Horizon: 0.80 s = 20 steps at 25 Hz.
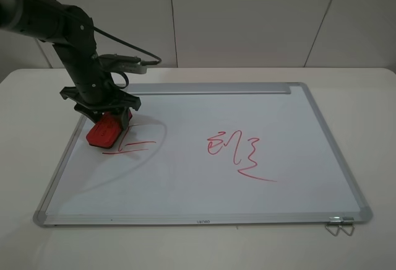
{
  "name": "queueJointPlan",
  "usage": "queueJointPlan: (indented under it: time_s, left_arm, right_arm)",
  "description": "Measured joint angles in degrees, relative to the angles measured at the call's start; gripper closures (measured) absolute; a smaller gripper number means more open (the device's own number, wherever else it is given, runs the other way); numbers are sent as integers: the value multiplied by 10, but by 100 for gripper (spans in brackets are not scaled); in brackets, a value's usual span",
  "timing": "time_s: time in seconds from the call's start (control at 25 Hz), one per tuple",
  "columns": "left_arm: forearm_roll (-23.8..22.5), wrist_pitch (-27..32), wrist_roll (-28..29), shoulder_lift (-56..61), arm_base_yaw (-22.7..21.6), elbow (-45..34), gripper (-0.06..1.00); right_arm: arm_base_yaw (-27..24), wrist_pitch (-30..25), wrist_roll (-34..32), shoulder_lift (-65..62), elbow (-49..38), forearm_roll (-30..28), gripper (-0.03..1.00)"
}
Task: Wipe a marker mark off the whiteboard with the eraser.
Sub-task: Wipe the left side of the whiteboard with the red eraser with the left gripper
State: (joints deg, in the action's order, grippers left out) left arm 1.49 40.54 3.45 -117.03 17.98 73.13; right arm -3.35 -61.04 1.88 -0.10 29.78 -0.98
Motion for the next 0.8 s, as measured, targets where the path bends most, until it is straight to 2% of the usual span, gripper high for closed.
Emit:
queueJointPlan:
  time_s: [0.36,0.8]
  left_arm:
    - [-21,-12,39,-24,-14,-2,37]
    - [-42,-13,43,-50,-3,5,37]
  right_arm:
    - [0,0,0,0,0,0,26]
    - [0,0,0,0,0,0,26]
